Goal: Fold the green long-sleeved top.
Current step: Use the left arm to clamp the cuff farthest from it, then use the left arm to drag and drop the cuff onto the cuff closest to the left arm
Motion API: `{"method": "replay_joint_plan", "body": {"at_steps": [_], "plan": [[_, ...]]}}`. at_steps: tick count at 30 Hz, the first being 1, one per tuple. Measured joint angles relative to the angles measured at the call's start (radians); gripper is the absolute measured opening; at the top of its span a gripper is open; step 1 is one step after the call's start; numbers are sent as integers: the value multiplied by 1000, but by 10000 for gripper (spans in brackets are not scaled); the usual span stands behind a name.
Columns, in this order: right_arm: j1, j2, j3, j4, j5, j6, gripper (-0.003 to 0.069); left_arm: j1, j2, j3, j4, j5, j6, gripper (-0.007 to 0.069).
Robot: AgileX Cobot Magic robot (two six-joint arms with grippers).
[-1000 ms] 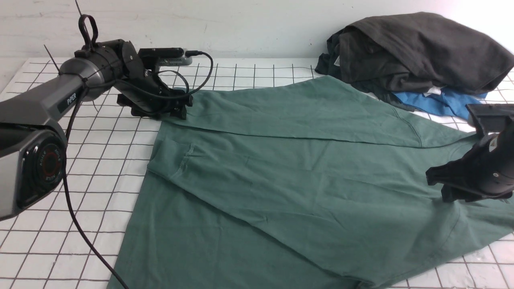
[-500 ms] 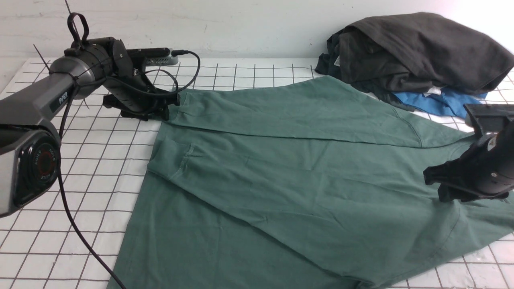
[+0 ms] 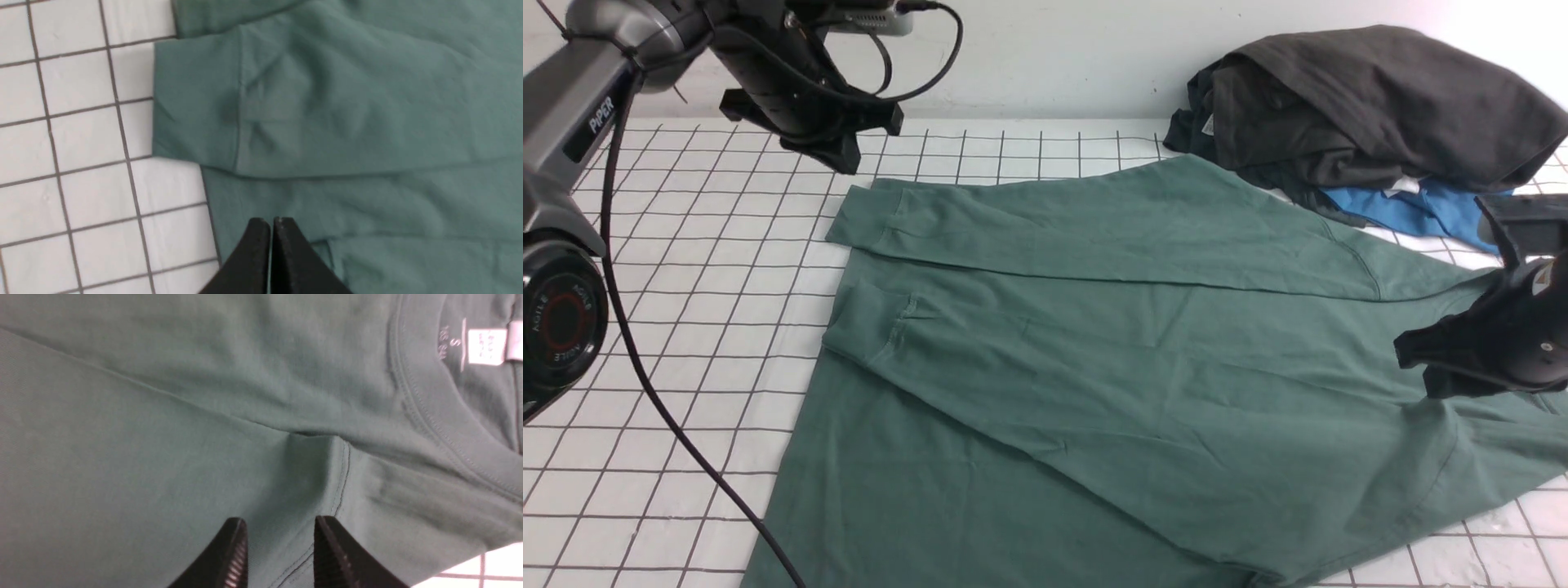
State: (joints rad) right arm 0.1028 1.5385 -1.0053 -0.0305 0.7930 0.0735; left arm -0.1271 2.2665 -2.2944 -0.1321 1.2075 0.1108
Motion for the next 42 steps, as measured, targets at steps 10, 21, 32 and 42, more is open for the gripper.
{"method": "replay_joint_plan", "body": {"at_steps": [10, 21, 32, 42], "plan": [[0, -20, 2, 14, 12, -27, 223, 51, 194, 2, 62, -166, -15, 203], [0, -20, 3, 39, -12, -47, 223, 61, 290, 1, 38, -406, -2, 344], [0, -20, 3, 31, -21, -50, 223, 53, 251, -98, 23, -213, -4, 2], [0, -22, 3, 16, -22, -56, 223, -16, 0, -143, 8, 22, -33, 2]]}}
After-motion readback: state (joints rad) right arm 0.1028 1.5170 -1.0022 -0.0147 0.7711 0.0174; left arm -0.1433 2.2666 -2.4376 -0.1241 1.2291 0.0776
